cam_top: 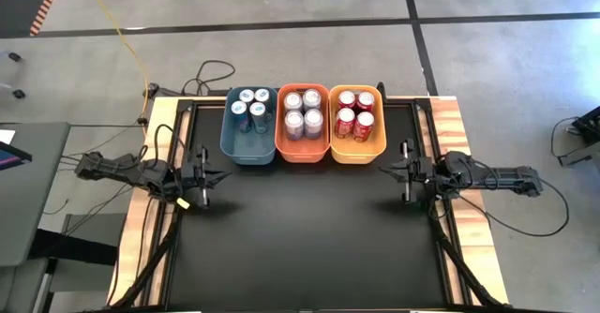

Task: Sort soda cans
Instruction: Return to Home Position

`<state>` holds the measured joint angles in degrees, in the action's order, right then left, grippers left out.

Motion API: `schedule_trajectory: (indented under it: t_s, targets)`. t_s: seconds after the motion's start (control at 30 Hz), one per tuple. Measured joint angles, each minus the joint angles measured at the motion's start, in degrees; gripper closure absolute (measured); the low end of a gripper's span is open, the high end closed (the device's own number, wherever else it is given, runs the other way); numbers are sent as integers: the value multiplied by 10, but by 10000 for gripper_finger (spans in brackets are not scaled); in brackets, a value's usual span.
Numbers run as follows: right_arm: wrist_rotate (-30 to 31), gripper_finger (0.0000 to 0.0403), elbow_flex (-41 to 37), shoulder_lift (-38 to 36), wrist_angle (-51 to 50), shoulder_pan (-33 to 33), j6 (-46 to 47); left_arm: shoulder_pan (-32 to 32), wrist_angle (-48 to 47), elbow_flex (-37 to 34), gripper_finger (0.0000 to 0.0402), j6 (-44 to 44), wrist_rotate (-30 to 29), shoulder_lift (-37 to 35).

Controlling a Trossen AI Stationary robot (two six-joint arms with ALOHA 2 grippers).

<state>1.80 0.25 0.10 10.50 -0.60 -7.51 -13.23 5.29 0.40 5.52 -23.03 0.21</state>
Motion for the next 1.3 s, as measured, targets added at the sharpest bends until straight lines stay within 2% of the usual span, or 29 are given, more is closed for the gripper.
schedule_trajectory:
  t_s: [0.13,1.3]
  targets:
    - [0,403,0,0,0,0,0,0,-18,9,398,-22,2,4]
    - [0,403,0,0,0,0,0,0,-28,10,398,-23,-1,4]
